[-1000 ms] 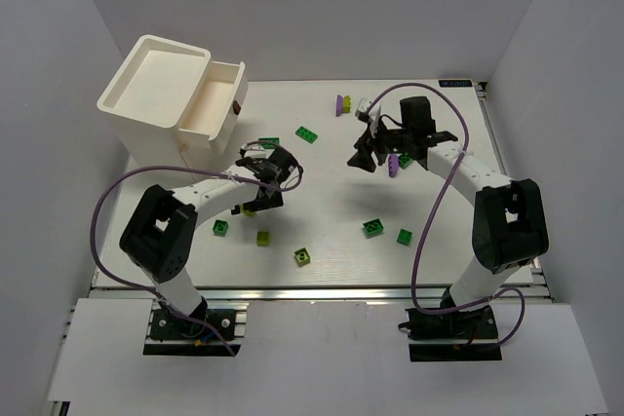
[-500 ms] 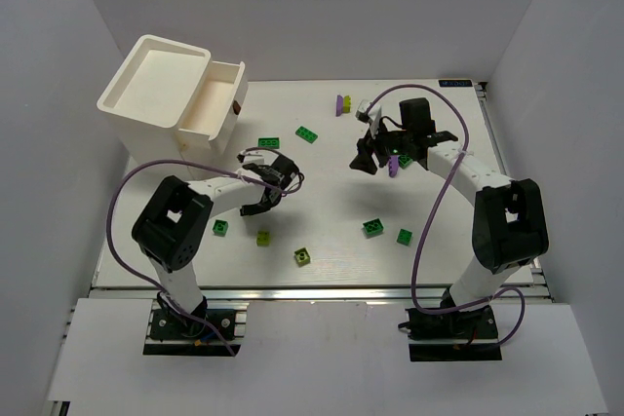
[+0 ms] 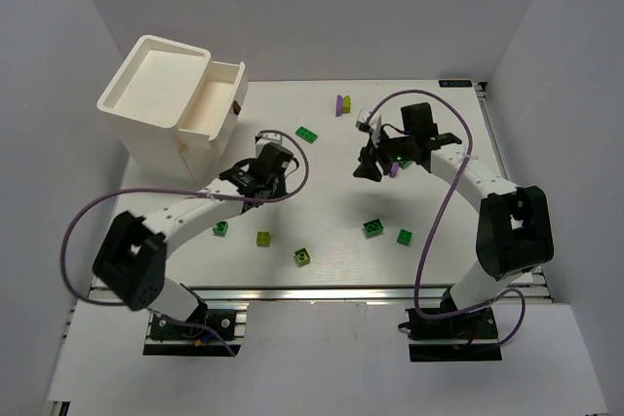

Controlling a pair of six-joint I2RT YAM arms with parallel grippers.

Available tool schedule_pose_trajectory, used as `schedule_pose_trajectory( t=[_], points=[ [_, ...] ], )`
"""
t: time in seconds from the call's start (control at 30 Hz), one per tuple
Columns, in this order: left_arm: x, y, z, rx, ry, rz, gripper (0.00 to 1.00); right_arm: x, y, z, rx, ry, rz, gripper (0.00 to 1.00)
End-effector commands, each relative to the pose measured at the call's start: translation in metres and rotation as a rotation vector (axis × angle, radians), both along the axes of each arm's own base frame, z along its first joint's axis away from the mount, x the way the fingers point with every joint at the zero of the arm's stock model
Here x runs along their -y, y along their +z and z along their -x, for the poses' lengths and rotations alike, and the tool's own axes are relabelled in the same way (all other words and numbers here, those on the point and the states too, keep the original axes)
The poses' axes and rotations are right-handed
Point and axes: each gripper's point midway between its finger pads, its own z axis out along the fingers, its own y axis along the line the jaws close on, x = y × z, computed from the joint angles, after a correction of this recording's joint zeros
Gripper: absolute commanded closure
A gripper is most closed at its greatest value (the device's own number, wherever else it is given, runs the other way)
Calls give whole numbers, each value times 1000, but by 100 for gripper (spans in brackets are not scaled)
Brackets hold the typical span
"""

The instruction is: Sort the legos into containers by color

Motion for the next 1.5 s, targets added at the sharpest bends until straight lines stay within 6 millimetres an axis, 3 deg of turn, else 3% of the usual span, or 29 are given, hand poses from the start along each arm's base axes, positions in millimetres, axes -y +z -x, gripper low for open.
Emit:
schedule_pose_trajectory(
  t=[0.0, 0.13, 0.2, 0.23, 0.3, 0.33, 0.37, 0.5, 0.57, 0.73, 0.87, 0.97, 1.0, 1.03, 1.07, 1.13, 1.23, 1.3, 1.33, 1.4, 1.43, 1.47],
  points=[
    [48, 113, -16, 259, -253, 226, 100, -9, 15, 25, 38, 118, -30, 48],
    [14, 184, -38, 405, -141, 140, 100, -16, 11, 33, 38, 150, -29, 60],
    [-6, 199, -53, 434, -70, 81, 100, -21, 10, 38, 35, 173, -32, 65],
    [-13, 216, -60, 456, -42, 61, 100, -23, 10, 40, 36, 186, -33, 67],
    [-35, 214, -81, 450, 25, -19, 100, -31, 10, 48, 48, 224, -29, 67],
    [-40, 225, -89, 472, 43, -23, 100, -33, 10, 52, 50, 239, -29, 65],
    [-53, 221, -101, 462, 79, -46, 100, -35, 12, 54, 58, 250, -29, 59],
    [-87, 228, -124, 467, 179, -96, 100, -51, 10, 68, 67, 305, -26, 52],
    [-99, 232, -130, 476, 208, -105, 100, -55, 9, 71, 65, 315, -25, 50],
    [-123, 221, -145, 438, 242, -142, 100, -67, 5, 79, 59, 337, -21, 47],
    [-130, 219, -149, 431, 244, -141, 100, -73, 2, 83, 58, 352, -16, 42],
    [-139, 215, -149, 415, 260, -147, 82, -78, -1, 87, 54, 373, -17, 33],
    [-140, 211, -148, 403, 259, -152, 70, -83, 0, 91, 60, 393, -22, 27],
    [-140, 206, -147, 390, 260, -155, 47, -86, 0, 93, 62, 408, -31, 24],
    [-145, 207, -146, 391, 271, -151, 38, -90, -2, 95, 61, 426, -34, 20],
    [-145, 208, -143, 395, 270, -146, 25, -103, 0, 102, 98, 485, -58, 16],
    [-147, 225, -142, 421, 266, -118, 22, -122, -7, 112, 149, 569, -78, 12],
    [-144, 236, -138, 426, 250, -99, 22, -131, -9, 115, 196, 622, -93, 11],
    [-141, 252, -137, 454, 245, -77, 22, -140, -13, 127, 203, 676, -110, 11],
    [-133, 272, -127, 489, 213, -6, 31, -149, -15, 135, 254, 737, -146, 11],
    [-129, 282, -121, 509, 199, 26, 39, -153, -17, 137, 291, 761, -154, 11],
    [-122, 280, -115, 503, 183, 79, 60, -161, -23, 139, 312, 783, -161, 11]
  ],
)
